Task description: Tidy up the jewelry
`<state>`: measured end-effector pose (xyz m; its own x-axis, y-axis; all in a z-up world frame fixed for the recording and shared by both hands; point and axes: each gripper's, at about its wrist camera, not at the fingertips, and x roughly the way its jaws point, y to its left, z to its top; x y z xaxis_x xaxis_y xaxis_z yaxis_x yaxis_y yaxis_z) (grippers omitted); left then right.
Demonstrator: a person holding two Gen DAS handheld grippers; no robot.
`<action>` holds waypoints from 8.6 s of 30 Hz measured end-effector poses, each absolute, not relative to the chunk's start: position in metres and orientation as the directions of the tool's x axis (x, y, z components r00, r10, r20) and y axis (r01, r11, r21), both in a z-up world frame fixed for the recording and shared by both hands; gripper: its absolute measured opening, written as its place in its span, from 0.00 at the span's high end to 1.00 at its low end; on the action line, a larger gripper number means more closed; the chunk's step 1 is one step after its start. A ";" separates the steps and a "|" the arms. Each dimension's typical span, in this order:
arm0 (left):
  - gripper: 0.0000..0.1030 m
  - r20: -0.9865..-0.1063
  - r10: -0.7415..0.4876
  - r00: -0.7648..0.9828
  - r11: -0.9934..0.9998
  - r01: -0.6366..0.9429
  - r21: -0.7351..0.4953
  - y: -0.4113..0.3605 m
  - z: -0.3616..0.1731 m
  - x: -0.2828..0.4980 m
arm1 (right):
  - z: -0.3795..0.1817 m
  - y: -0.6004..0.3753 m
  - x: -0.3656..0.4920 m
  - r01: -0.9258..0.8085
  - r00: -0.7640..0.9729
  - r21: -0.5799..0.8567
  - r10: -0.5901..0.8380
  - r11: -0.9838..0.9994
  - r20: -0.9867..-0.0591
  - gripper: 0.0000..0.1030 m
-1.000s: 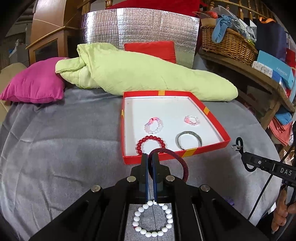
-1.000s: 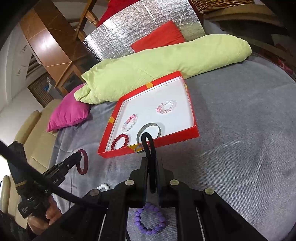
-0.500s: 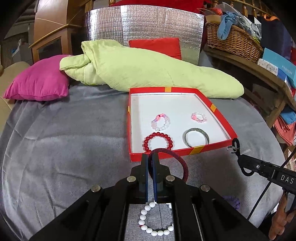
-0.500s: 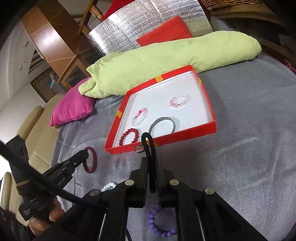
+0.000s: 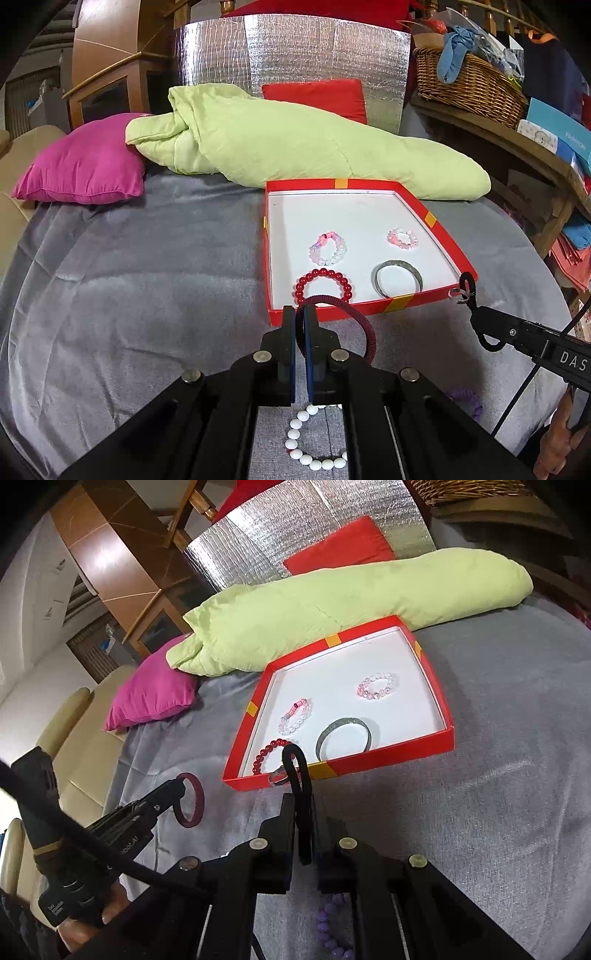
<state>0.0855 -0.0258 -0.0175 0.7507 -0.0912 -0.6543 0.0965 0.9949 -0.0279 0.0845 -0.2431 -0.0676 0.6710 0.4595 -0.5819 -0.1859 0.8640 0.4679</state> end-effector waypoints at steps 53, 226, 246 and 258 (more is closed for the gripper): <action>0.96 -0.658 -0.122 0.743 0.986 0.165 0.003 -0.096 -0.014 0.208 | -0.037 -0.293 0.236 -0.133 0.754 0.546 0.442 0.827 -0.486 0.91; 0.40 -0.716 0.180 0.675 0.966 0.015 0.257 -0.016 -0.059 0.057 | -0.096 -0.250 0.045 -0.183 0.540 0.317 0.365 0.930 -0.759 0.38; 0.40 -0.726 0.197 0.659 0.954 0.044 0.298 -0.012 -0.068 0.054 | -0.110 -0.248 0.039 -0.212 0.505 0.263 0.336 0.941 -0.795 0.38; 0.40 -0.771 0.086 0.631 0.977 0.098 0.188 0.000 -0.069 0.047 | -0.117 -0.231 0.032 -0.286 0.507 0.163 0.293 0.944 -0.810 0.31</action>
<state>0.0467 -0.0001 -0.0690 0.6308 0.0855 -0.7712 0.0977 0.9772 0.1883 0.0324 -0.2307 -0.1166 0.5073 0.2933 -0.8103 -0.2862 0.9443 0.1625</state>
